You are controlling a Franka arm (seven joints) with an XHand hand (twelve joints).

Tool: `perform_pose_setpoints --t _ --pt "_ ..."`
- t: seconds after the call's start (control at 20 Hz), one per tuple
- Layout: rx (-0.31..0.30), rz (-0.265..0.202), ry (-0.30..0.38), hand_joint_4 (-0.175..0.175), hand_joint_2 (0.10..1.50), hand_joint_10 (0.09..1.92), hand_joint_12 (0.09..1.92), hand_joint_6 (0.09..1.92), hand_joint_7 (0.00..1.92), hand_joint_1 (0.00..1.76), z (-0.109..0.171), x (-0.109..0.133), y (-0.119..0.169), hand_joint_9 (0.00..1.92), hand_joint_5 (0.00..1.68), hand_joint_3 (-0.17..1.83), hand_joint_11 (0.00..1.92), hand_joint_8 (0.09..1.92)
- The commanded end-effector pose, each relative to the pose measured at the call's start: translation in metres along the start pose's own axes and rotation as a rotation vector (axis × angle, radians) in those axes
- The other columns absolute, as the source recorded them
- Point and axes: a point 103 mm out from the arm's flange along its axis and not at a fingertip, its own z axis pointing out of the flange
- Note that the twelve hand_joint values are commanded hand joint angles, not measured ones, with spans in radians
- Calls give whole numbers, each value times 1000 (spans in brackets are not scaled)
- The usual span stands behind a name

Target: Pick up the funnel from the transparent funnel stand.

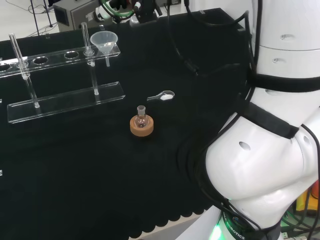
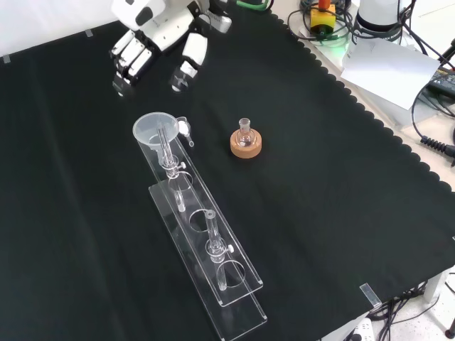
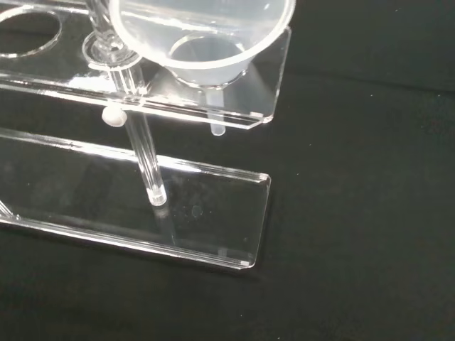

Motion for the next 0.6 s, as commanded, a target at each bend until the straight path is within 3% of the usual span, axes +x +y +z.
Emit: perform_pose_setpoints --t 0.05,0.3,0.6 --pt "60 -9 -27 -40 1058 681 1397 87 103 257 4 10 6 310 244 252 109 611" --pt "150 -33 -47 -62 868 739 1424 87 10 455 7 17 13 278 161 215 212 693" --pt "176 -53 -70 -89 779 773 1437 87 0 521 11 23 21 275 157 206 266 703"
